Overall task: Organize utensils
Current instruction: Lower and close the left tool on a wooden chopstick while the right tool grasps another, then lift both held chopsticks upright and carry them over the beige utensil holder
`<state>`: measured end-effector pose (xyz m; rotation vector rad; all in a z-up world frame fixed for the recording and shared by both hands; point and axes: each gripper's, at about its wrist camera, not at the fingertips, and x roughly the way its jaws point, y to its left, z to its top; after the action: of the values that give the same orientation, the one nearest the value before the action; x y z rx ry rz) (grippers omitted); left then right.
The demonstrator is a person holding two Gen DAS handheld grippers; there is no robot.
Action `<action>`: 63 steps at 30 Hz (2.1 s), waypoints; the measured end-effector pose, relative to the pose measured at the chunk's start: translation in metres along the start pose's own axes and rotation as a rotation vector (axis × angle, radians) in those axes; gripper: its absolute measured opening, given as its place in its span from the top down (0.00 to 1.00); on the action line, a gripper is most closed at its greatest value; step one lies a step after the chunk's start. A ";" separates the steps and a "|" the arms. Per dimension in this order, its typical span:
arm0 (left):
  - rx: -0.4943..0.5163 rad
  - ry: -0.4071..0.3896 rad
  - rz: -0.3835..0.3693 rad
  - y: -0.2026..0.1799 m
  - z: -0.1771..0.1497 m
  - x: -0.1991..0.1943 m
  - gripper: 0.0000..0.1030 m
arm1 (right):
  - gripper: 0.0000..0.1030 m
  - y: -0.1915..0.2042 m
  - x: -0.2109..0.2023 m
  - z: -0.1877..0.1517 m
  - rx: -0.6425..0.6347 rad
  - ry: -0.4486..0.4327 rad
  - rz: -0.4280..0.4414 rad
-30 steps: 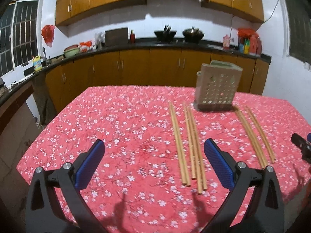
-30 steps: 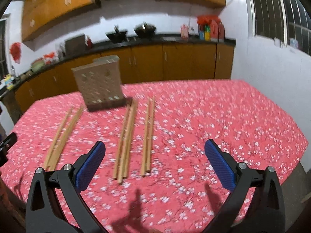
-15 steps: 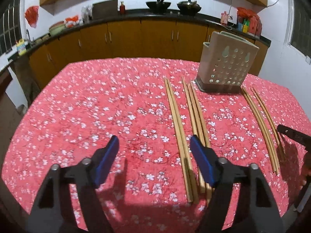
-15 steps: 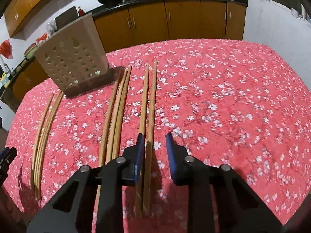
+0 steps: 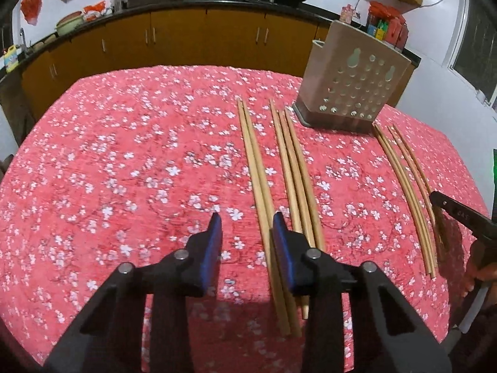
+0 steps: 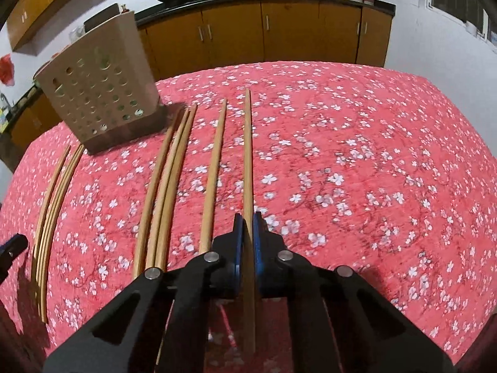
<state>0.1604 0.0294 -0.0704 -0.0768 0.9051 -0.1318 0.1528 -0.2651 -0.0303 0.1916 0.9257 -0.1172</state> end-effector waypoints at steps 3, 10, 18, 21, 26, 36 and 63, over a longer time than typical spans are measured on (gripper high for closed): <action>0.001 0.024 -0.004 0.000 0.001 0.007 0.76 | 0.93 0.000 -0.001 -0.002 -0.016 -0.008 -0.009; 0.019 0.042 -0.007 -0.002 0.003 0.015 0.81 | 0.93 0.003 -0.003 -0.002 -0.030 -0.008 -0.013; 0.053 0.065 0.024 -0.014 0.009 0.031 0.88 | 0.92 0.008 -0.004 -0.007 -0.051 -0.012 -0.011; 0.057 0.057 0.043 -0.011 0.014 0.038 0.92 | 0.92 0.008 -0.004 -0.007 -0.065 -0.015 -0.016; 0.052 0.040 0.092 0.001 0.037 0.055 0.92 | 0.93 0.005 0.001 0.001 -0.071 -0.020 -0.003; -0.002 0.002 0.057 0.024 0.061 0.071 0.91 | 0.92 -0.011 0.019 0.027 -0.031 -0.041 -0.009; 0.051 -0.003 0.075 0.012 0.023 0.042 0.92 | 0.93 -0.013 -0.001 0.007 -0.027 -0.043 0.025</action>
<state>0.2051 0.0351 -0.0904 0.0044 0.9004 -0.0845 0.1551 -0.2794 -0.0274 0.1747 0.8812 -0.0848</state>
